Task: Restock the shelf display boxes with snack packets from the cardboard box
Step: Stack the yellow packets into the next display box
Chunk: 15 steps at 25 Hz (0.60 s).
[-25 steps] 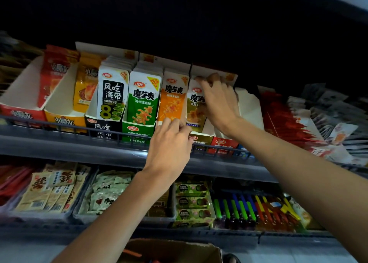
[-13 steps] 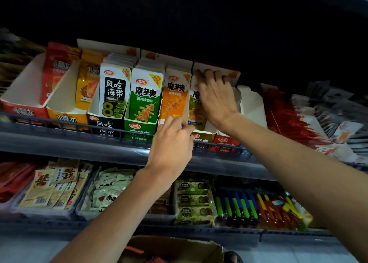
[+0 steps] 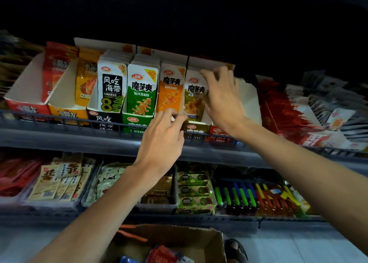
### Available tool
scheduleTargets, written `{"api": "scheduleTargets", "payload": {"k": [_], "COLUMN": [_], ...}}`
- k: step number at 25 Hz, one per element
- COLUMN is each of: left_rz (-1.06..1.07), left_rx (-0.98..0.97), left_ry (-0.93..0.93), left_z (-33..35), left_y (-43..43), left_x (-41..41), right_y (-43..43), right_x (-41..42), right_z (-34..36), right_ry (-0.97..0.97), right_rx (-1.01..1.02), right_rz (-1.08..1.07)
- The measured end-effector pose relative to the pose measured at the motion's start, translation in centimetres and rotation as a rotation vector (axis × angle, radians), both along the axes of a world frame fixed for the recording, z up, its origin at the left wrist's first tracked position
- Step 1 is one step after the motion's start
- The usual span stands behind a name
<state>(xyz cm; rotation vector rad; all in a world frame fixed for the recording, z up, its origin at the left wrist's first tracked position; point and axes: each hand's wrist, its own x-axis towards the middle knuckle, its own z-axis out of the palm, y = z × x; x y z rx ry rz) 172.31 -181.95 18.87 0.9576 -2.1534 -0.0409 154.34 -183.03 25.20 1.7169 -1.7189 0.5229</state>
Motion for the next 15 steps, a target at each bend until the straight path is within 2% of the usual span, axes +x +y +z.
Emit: {"api": "scheduleTargets", "payload": {"k": [3,4,6,8,10,12,15], "left_rz": [-0.108,-0.145,-0.199,-0.215,-0.213,-0.215,-0.053], "left_rx": [0.081,0.147,0.276,0.435,0.578,0.691,0.767], "left_ry": [-0.041,-0.121,-0.413,-0.74,-0.97,-1.074,-1.056], "left_z": [-0.8,-1.3,-2.6,-5.3,-9.0,-12.6,-16.7], "left_y": [0.7,1.0,1.6,2.6,3.9,5.1,6.4], "left_x": [1.1,1.5,2.3,3.4,4.8,6.6,9.8], "right_y": [3.8,5.2,7.9,10.4,12.4,14.1,16.9], "right_x": [0.8,1.2,1.8,2.7,3.4,4.4,6.5], "right_z": [-1.4,-2.4,-5.0,-9.2,-14.8,-20.7,-28.8], "right_ry": [-0.205,-0.285,-0.425,-0.602,-0.747,-0.794,-0.721], "right_rx": [0.084,0.159,0.371,0.729,1.116,1.382,1.547], "right_rz": [0.218,0.303,0.404,0.388,0.295,0.209,0.147]}}
